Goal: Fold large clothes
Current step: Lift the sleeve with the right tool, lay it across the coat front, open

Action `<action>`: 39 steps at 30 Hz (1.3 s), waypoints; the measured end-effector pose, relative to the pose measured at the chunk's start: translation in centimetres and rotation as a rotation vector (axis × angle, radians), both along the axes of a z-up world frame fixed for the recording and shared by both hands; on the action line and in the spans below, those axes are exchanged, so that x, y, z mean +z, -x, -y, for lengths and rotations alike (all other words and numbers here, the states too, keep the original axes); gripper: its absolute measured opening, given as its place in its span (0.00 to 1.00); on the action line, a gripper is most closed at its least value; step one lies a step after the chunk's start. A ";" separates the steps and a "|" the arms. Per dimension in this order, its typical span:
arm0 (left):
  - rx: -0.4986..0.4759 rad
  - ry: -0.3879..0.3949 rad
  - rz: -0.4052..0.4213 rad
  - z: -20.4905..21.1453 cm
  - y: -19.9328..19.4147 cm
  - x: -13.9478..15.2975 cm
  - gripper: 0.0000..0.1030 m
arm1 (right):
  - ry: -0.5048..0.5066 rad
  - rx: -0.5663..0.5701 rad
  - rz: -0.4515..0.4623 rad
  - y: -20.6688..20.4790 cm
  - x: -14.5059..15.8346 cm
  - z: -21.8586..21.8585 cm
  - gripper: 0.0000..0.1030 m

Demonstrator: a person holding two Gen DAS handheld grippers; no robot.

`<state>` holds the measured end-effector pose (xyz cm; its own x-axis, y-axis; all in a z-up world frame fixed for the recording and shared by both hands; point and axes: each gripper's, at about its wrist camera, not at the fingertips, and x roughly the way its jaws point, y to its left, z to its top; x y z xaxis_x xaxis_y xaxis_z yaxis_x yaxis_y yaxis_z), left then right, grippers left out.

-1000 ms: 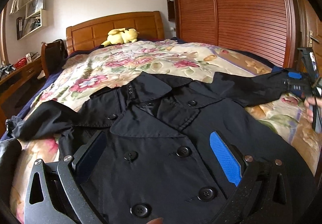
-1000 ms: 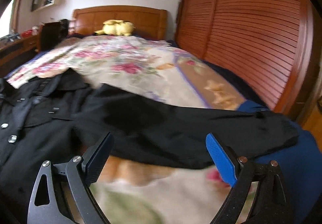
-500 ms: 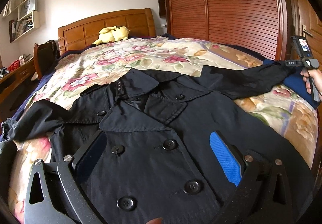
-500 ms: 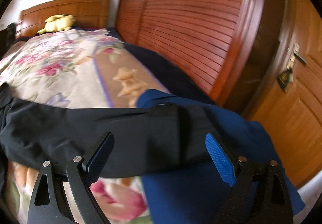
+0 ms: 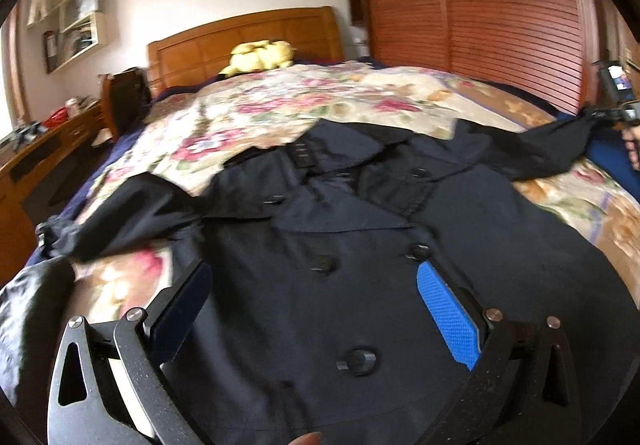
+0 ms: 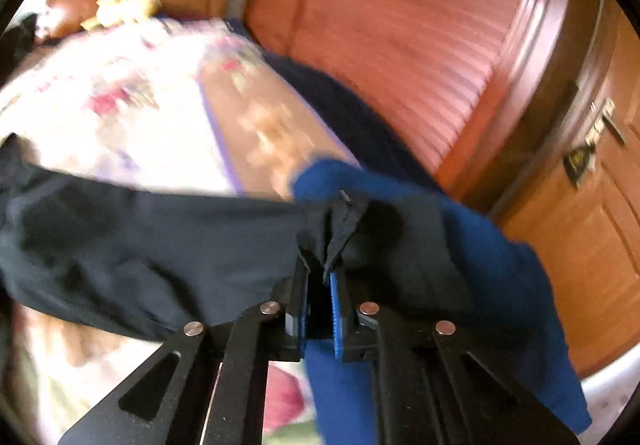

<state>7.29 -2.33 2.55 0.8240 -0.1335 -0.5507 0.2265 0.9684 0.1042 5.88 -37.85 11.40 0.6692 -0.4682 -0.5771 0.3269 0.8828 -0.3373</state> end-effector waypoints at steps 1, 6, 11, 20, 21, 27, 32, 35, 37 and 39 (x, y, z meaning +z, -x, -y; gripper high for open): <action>0.020 -0.001 0.006 -0.5 -0.1 0.1 1.00 | 0.007 0.028 0.022 0.2 1.3 -2.2 0.08; 0.051 0.043 0.026 -3.0 0.0 1.0 1.00 | 0.052 0.219 0.107 1.6 6.4 -13.5 0.07; 0.076 0.069 0.033 -4.9 -0.1 1.3 1.00 | 0.088 0.452 0.138 2.3 9.3 -27.6 0.07; 0.138 0.080 0.059 -8.1 0.0 1.5 1.00 | 0.025 0.753 0.168 3.7 10.7 -46.7 0.07; 0.144 0.082 0.061 -8.4 0.1 1.5 1.00 | 0.011 0.781 0.164 3.7 10.7 -48.8 0.07; 0.192 0.109 0.068 -10.7 0.3 1.5 1.00 | -0.059 0.916 0.109 3.6 9.8 -58.5 0.07; 0.216 0.122 0.070 -11.9 0.4 1.4 1.00 | -0.109 0.953 0.088 1.6 9.9 -62.6 0.43; 0.222 0.127 0.071 -12.2 0.3 1.3 1.00 | -0.064 0.962 0.083 2.0 9.7 -64.3 0.68; 0.217 0.128 0.072 -12.0 0.4 1.3 1.00 | -0.044 0.975 0.076 0.4 7.9 -58.6 0.68; 0.212 0.119 0.073 -11.8 0.4 1.2 1.00 | -0.046 0.971 0.065 -1.0 7.8 -51.5 0.69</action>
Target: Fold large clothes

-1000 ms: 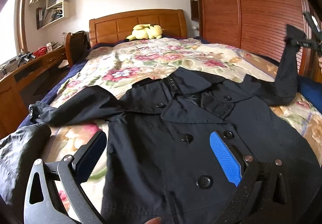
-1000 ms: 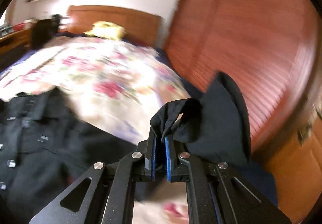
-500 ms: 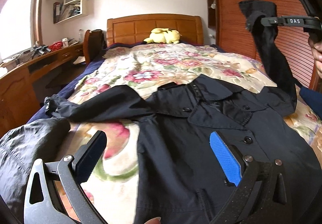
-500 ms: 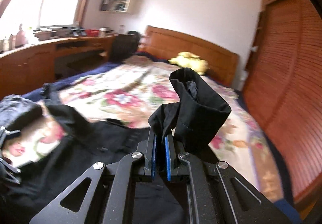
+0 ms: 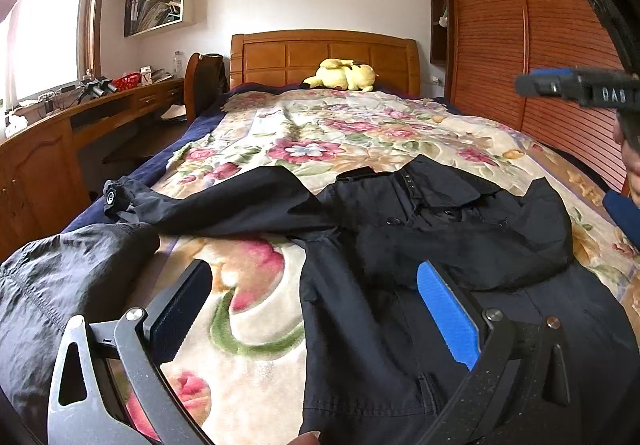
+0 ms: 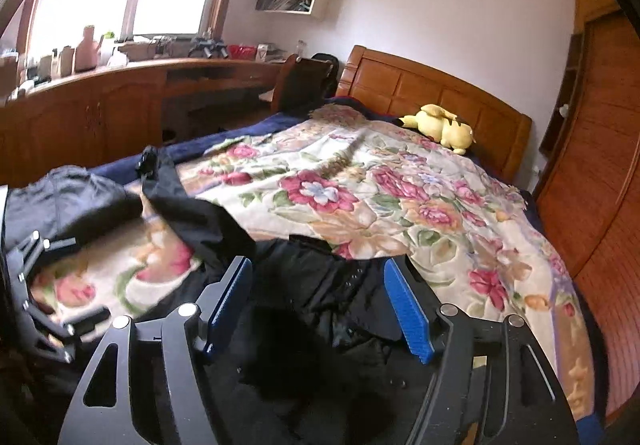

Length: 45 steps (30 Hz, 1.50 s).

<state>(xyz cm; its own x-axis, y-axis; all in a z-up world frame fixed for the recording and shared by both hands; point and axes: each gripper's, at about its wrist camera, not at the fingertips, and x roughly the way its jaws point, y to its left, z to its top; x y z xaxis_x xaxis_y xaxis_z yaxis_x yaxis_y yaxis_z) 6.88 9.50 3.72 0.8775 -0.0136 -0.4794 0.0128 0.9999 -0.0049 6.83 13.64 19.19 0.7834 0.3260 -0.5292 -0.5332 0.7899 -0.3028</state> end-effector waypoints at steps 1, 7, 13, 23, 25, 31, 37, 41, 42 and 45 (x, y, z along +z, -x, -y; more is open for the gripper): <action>-0.003 -0.005 -0.002 0.1 0.0 -0.1 1.00 | -0.001 -0.006 -0.012 0.3 0.2 1.1 0.69; -0.026 -0.036 -0.020 1.0 -0.3 -0.7 1.00 | -0.042 -0.061 -0.121 1.7 -3.2 6.4 0.69; -0.077 -0.025 -0.038 2.0 -0.6 -0.8 1.00 | -0.082 -0.125 -0.270 -0.3 -9.9 9.3 0.69; -0.159 -0.079 -0.179 4.3 -5.0 -1.4 0.93 | -0.044 -0.115 -0.271 -0.9 -12.0 11.6 0.69; -0.176 -0.063 -0.214 4.4 -6.3 -1.6 0.86 | -0.050 -0.110 -0.254 -0.8 -11.9 11.8 0.69; -0.164 -0.058 -0.253 5.0 -10.0 -2.0 0.74 | -0.068 -0.088 -0.250 -0.6 -13.9 12.9 0.69; -0.158 -0.060 -0.336 5.9 -13.2 -3.7 0.68 | -0.089 -0.062 -0.234 0.7 -14.4 14.5 0.69; -0.153 -0.054 -0.399 6.0 -13.5 -5.5 0.68 | -0.109 -0.056 -0.239 1.7 -14.1 15.7 0.69; -0.156 -0.050 -0.407 6.0 -13.4 -5.8 0.67 | -0.116 -0.053 -0.241 2.0 -14.0 16.1 0.69; -0.187 -0.022 -0.426 6.1 -12.9 -6.1 0.48 | -0.115 -0.060 -0.237 2.5 -13.9 17.0 0.69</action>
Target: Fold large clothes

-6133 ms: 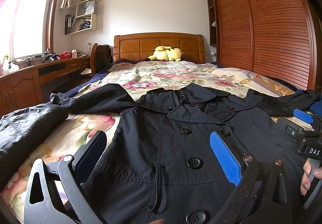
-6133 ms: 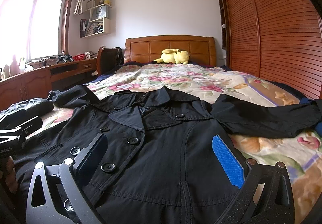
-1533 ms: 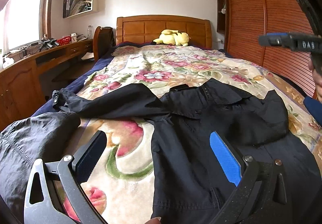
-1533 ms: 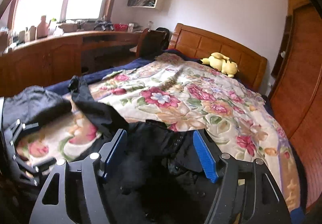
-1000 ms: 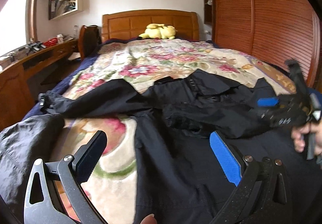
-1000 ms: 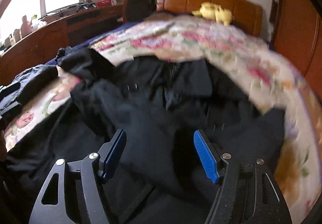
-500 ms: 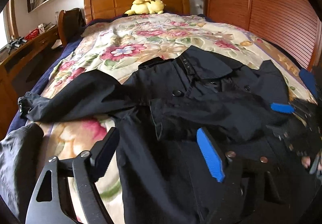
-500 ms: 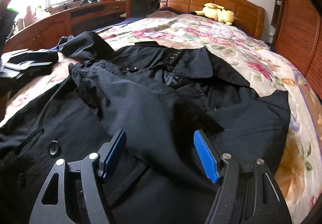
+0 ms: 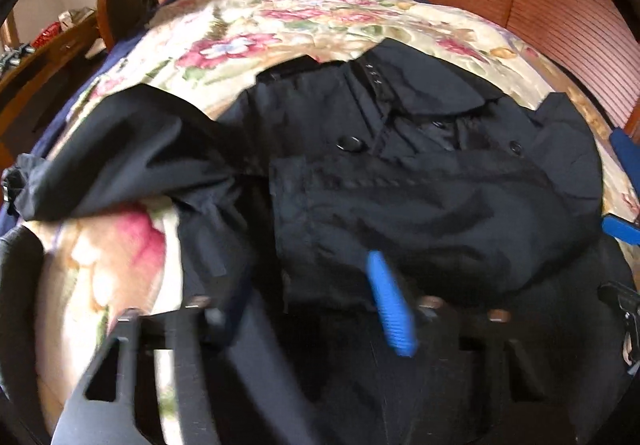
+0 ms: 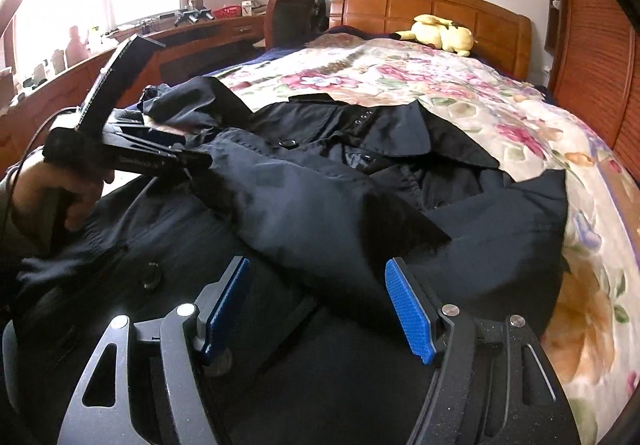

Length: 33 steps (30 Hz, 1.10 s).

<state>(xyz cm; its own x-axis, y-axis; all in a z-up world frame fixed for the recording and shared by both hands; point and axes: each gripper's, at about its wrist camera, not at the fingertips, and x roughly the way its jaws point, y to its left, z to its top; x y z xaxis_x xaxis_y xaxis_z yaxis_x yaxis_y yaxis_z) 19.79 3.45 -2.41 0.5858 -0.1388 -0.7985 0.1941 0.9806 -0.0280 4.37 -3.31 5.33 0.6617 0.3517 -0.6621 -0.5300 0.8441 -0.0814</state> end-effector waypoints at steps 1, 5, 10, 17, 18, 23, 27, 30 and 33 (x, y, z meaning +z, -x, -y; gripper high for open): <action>-0.008 0.007 -0.011 0.1 0.2 -0.1 0.47 | 0.000 -0.003 -0.002 0.1 -0.1 0.3 0.69; -0.042 0.009 -0.012 0.4 1.0 -0.2 0.28 | -0.005 -0.033 -0.013 -0.3 -0.2 1.5 0.69; -0.064 -0.030 0.060 0.1 2.4 1.7 0.12 | -0.022 -0.077 -0.010 -1.1 0.6 3.1 0.69; 0.019 -0.079 0.160 -4.1 3.5 5.3 0.12 | -0.036 -0.107 0.025 -1.3 2.2 4.9 0.69; 0.030 -0.070 0.163 -4.7 3.5 5.6 0.12 | -0.039 -0.110 0.025 -1.3 2.2 5.0 0.69; 0.044 -0.061 0.178 -5.9 4.0 5.4 0.13 | -0.039 -0.109 0.010 -2.1 1.9 4.4 0.69; 0.030 -0.085 0.166 -6.0 5.1 4.3 0.13 | -0.018 -0.108 0.015 -3.4 2.1 3.9 0.69; 0.026 -0.105 0.148 -6.4 6.3 3.1 0.13 | -0.007 -0.118 0.024 -4.7 2.2 3.9 0.69; 0.032 -0.082 0.125 -7.1 7.1 2.3 0.17 | 0.008 -0.145 0.003 -7.1 1.5 4.0 0.69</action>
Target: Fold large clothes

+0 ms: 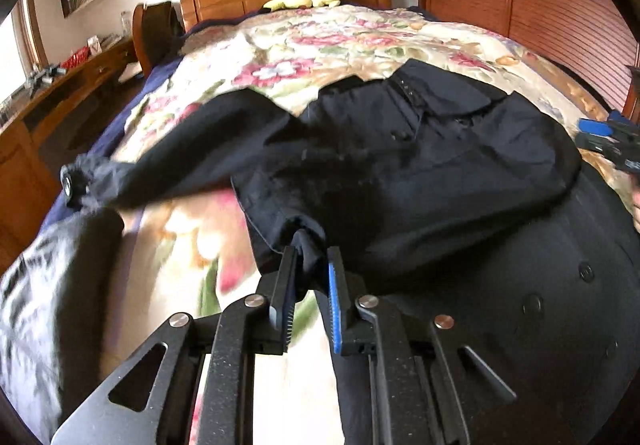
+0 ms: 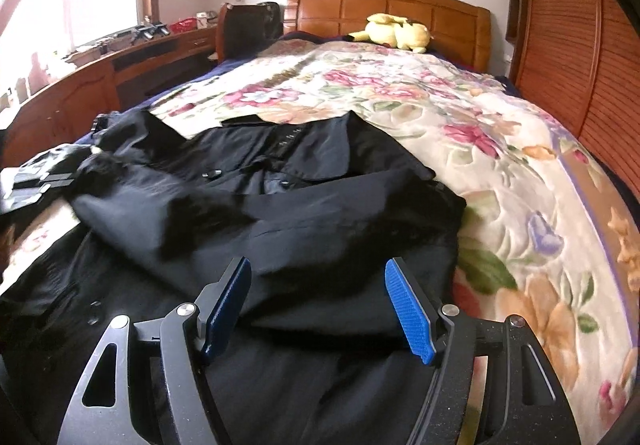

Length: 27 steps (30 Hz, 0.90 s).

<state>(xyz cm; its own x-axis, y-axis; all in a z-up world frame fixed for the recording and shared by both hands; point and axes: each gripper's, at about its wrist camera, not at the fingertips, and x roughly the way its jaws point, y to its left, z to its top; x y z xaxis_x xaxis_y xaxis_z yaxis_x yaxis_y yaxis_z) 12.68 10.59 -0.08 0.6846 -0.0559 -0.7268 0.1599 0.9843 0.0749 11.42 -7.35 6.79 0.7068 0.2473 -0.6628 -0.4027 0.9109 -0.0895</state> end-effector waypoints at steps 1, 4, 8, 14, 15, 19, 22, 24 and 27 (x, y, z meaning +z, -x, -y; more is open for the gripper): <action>0.002 0.004 0.001 -0.2 0.2 0.0 0.21 | 0.006 -0.012 -0.012 -0.7 -0.5 0.1 0.69; 0.009 0.008 0.020 -0.7 0.9 0.3 0.31 | 0.029 -0.038 -0.076 -3.3 -2.5 -0.2 0.68; 0.002 0.033 0.054 -1.5 1.6 1.3 0.43 | 0.099 -0.053 -0.151 -5.1 -5.8 -0.8 0.68; 0.038 0.050 0.104 -3.2 1.5 2.5 0.77 | 0.106 -0.049 -0.128 -5.3 -5.3 -2.3 0.68; 0.043 0.065 0.104 -3.7 1.2 2.7 0.77 | 0.102 -0.042 -0.111 -5.0 -4.9 -2.8 0.68; 0.061 0.062 0.121 -5.1 0.5 3.3 0.78 | 0.079 0.026 -0.064 -3.8 -3.7 -5.1 0.68; 0.078 0.049 0.128 -6.1 -0.1 3.8 0.79 | 0.051 0.093 -0.062 -3.3 -3.5 -7.8 0.68; 0.086 0.045 0.121 -7.0 -0.4 4.0 0.79 | 0.045 0.142 -0.077 -3.4 -3.9 -9.8 0.68; 0.109 0.019 0.122 -8.4 -1.0 4.4 0.79 | 0.062 0.184 -0.088 -3.9 -4.9 -11.7 0.68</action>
